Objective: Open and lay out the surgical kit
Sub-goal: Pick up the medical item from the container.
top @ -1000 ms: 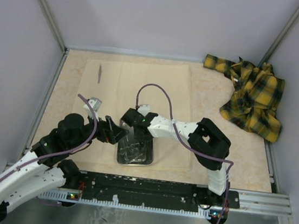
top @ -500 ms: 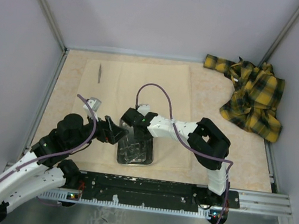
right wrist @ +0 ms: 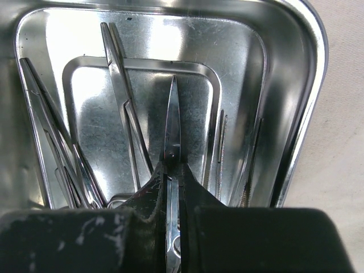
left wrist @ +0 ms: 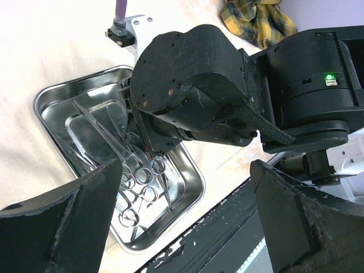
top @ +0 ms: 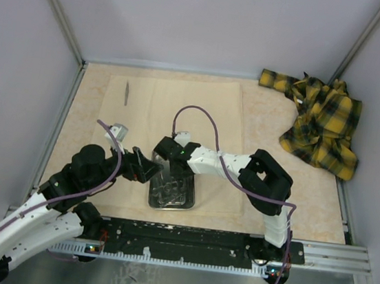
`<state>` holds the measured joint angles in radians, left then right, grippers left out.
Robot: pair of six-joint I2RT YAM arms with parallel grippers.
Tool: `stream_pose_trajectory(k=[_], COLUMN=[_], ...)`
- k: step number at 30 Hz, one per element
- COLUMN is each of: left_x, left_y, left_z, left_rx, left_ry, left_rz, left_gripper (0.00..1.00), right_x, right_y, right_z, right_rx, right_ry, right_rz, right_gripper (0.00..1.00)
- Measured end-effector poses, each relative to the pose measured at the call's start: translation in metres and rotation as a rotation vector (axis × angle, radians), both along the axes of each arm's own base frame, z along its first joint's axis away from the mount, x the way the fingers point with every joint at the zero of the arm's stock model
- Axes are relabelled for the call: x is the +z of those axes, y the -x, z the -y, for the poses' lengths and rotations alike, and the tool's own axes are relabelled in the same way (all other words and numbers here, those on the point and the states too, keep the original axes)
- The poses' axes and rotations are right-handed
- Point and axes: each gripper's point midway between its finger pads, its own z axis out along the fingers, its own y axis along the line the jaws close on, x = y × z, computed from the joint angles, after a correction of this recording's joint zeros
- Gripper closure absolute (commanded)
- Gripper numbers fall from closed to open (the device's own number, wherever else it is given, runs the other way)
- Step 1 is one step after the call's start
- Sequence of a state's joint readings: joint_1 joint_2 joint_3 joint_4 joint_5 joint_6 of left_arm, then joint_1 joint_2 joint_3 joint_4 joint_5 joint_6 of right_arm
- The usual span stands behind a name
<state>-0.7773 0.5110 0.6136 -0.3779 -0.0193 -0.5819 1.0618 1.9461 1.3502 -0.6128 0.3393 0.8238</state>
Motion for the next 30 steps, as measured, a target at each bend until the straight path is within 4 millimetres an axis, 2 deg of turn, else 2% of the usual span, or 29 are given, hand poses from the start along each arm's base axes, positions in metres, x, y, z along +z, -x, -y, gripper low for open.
stream_pose_trajectory(k=[18,30], left_x=[0.001,0.004], left_y=[0.000,0.000], left_z=[-0.001,-0.002], left_rx=[0.004,0.008], left_ry=[0.003,0.011], left_rz=[0.004,0.013], left_gripper=[0.00,0.00], right_x=[0.003,0.028], right_y=[0.002,0.000], right_z=[0.004,0.003], right_rx=[0.000,-0.003], right_ry=[-0.010,-0.062], right_rz=[0.006,0.043], right_gripper=[1.00,1.00])
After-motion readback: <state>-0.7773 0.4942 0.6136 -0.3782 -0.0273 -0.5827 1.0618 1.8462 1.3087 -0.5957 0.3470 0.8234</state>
